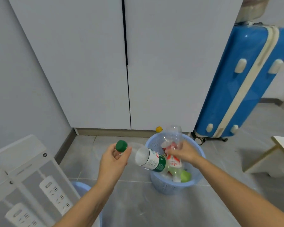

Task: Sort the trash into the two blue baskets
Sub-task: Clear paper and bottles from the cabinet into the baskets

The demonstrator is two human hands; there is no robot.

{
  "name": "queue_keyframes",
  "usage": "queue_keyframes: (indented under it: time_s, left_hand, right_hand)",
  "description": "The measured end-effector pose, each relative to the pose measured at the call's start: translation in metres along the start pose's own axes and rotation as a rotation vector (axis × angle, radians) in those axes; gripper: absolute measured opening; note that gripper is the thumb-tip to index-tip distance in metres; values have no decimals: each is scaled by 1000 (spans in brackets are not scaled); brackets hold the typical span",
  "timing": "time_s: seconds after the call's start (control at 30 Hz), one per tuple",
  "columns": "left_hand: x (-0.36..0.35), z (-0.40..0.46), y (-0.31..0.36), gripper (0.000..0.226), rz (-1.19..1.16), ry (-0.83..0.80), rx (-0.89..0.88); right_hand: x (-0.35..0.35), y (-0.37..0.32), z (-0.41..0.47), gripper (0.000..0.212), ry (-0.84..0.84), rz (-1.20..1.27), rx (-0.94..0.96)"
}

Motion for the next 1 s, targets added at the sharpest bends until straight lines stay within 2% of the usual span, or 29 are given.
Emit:
queue_keyframes:
  time_s: [0.07,0.1,0.2,0.23,0.3,0.37,0.47,0.57,0.63,0.7,0.8,0.9,0.97,1.0]
  left_hand:
    - [-9,7,-2,12,-2,4,8]
    - [-13,10,-1,9,-7,9,6]
    - [-27,22,2,11,-18,30,6]
    - [-33,27,3,14,-22,30,10]
    - [-46,37,4,24,-23,14,12]
    - [-61,48,5,31,-11,-9,-2]
    - [-86,64,5,40,49,-38,-58]
    - [-105,81,-4,51,236,-108,-59]
    - [-112,89,-22,57,520,-227,22]
    - [-111,91,-41,61,680,-300,114]
    - [-95,86,-51,50,637,-240,152]
    - [-67,72,-31,24,634,-230,32]
    - [-37,53,-11,6,728,-277,-80]
    - [-18,40,0,4,777,-298,-123]
  right_hand:
    - [-2,15,10,63,-92,-78,-59]
    - [-3,15,10,60,-108,-87,-74]
    - [0,13,4,33,-169,-79,-100]
    - [4,13,4,31,-172,-67,-106]
    - [16,16,6,43,-86,1,-91]
    - [31,19,8,54,81,100,-47]
    - [48,23,8,40,284,208,26]
    - [48,23,9,31,262,188,75]
    - [42,20,9,35,233,108,83]
    - [38,15,10,34,266,45,106]
    - [34,7,10,28,275,65,167]
    - [24,-6,8,22,222,94,214]
    - [11,-18,8,18,148,84,234]
    - [2,-26,7,17,89,64,241]
Point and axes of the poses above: each hand's wrist, its own z-axis towards the middle knuckle, its own x-axis out of the back of the hand, y = z × x, the point moved 2 cm from there along z, towards the middle knuckle, and after that the axes turned 10 degrees about -y, right-handed, at the moved point
